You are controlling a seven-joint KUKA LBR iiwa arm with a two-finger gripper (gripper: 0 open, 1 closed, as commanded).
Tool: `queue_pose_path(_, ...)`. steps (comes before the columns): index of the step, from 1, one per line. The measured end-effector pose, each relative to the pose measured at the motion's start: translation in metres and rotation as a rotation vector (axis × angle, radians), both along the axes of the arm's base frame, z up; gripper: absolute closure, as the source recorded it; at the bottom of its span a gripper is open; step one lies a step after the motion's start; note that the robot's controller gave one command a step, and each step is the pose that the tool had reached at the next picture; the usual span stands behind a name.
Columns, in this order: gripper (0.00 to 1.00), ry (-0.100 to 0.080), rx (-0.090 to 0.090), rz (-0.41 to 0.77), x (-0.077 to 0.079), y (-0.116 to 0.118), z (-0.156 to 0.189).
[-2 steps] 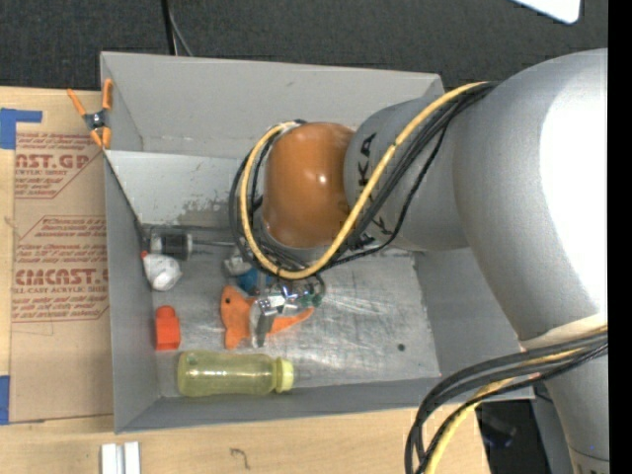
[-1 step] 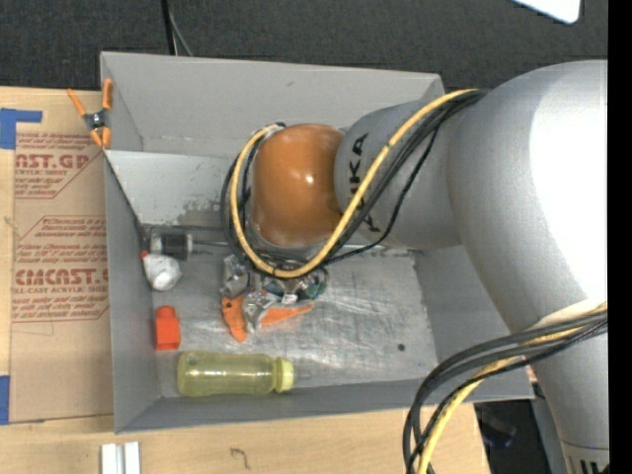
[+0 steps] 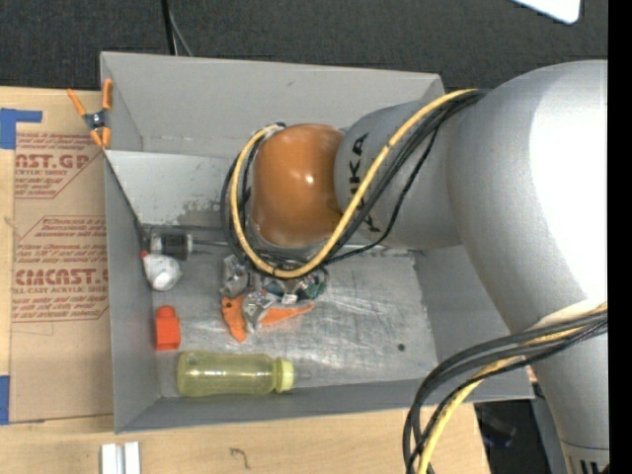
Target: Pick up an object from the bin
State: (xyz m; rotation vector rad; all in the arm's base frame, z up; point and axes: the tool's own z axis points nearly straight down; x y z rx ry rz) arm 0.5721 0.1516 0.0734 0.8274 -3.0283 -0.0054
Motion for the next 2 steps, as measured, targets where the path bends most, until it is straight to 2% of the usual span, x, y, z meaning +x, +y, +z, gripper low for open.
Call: queue_pose_path(2, 1.00, 0.003, -0.002, 0.001, -0.002, -0.001, 0.013)
